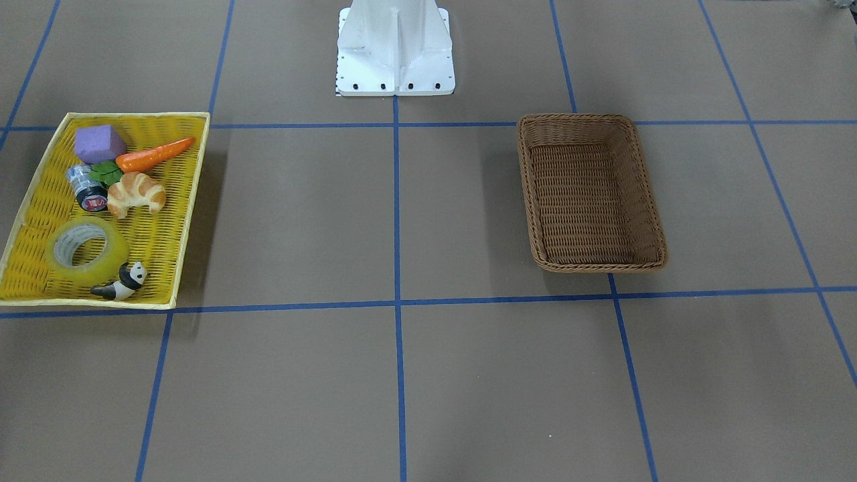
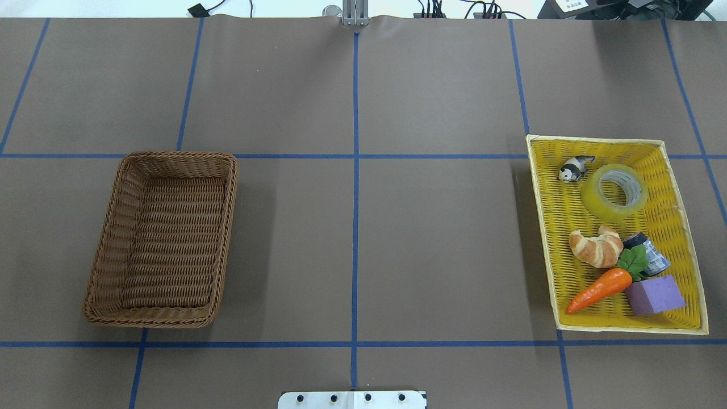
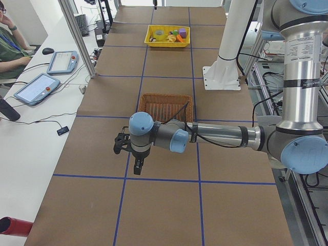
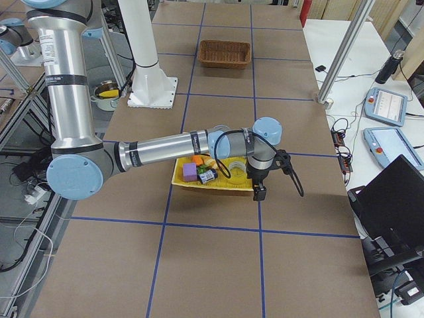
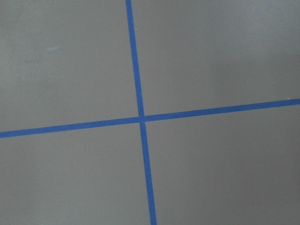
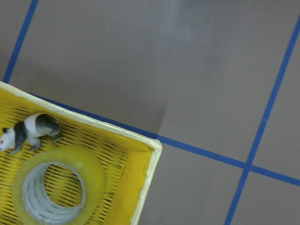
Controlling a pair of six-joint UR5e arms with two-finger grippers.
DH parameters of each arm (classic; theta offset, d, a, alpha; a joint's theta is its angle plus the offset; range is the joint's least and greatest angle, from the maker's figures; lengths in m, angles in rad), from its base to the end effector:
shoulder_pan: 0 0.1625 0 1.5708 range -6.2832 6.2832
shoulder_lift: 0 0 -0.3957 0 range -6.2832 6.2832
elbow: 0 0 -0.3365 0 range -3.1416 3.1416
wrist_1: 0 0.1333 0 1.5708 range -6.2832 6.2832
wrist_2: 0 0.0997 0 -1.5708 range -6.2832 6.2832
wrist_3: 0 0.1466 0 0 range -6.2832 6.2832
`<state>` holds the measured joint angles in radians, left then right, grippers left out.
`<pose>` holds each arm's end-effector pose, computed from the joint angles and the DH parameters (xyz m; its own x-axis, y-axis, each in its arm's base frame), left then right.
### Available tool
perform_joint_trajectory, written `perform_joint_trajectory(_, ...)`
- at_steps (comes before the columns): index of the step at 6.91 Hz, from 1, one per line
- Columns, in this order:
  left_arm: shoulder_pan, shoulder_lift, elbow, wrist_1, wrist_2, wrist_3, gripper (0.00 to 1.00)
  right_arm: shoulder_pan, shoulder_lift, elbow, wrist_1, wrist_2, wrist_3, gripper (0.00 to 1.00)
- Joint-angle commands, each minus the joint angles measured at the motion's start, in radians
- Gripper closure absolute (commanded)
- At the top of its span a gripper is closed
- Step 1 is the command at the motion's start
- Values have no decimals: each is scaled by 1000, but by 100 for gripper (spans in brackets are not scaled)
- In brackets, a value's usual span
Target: Move tape to another basket
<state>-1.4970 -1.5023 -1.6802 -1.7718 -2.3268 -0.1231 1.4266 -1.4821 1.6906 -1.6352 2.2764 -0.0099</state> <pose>-0.0008 -0.4327 0.6232 0.7169 0.0970 -0.6904 0.0166 0.9876 0.1560 -0.0310 -0.4795 0.5831 0.7385 -0.2112 0.6403 0.1495 0.9773 0.1499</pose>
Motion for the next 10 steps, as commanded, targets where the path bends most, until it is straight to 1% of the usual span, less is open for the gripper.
perform_joint_trajectory(1, 0, 4, -3, 0, -2, 0, 2, 23, -3, 1, 0, 0, -1, 0)
perform_joint_trajectory(10, -11, 4, -23, -5, 0, 2, 2, 41, -20, 4, 0, -1, -2, 0)
